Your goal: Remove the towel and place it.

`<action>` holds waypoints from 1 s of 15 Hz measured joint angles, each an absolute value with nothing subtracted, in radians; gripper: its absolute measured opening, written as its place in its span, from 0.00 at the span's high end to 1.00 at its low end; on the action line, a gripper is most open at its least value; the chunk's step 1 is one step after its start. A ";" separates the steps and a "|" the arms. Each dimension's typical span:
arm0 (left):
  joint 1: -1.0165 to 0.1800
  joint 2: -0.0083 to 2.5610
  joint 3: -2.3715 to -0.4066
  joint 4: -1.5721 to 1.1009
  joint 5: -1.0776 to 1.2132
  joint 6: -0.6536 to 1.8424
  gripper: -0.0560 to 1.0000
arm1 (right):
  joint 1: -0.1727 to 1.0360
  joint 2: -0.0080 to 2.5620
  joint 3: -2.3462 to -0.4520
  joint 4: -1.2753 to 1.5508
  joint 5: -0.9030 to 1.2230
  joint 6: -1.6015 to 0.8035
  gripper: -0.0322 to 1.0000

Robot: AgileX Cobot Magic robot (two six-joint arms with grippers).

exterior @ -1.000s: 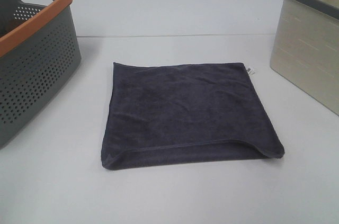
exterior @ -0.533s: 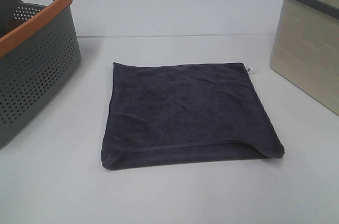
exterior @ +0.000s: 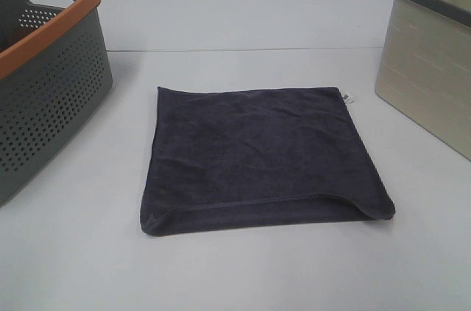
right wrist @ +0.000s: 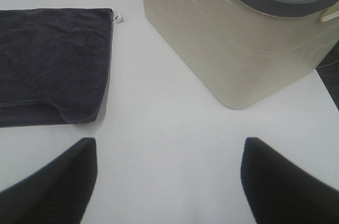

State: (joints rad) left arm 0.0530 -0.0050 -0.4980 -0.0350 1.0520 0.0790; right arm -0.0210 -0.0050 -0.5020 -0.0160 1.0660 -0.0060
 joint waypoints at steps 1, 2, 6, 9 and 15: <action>0.053 -0.005 -0.498 -0.035 1.052 0.079 0.17 | -0.021 -0.005 -0.502 -0.014 1.066 0.000 0.32; 0.053 -0.005 -0.498 -0.035 1.052 0.079 0.17 | -0.021 -0.005 -0.502 -0.014 1.066 0.014 0.32; 0.053 -0.005 -0.498 -0.035 1.051 0.079 0.17 | -0.021 -0.005 -0.502 -0.012 1.066 0.030 0.32; 0.053 -0.005 -0.498 -0.035 1.051 0.079 0.17 | -0.021 -0.005 -0.502 -0.012 1.066 0.036 0.32; 0.053 -0.005 -0.498 -0.035 1.051 0.079 0.18 | -0.021 -0.005 -0.502 -0.012 1.066 0.036 0.32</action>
State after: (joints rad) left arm 0.0530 -0.0050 -0.4980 -0.0350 1.0510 0.0790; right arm -0.0210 -0.0050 -0.5020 -0.0120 1.0660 0.0360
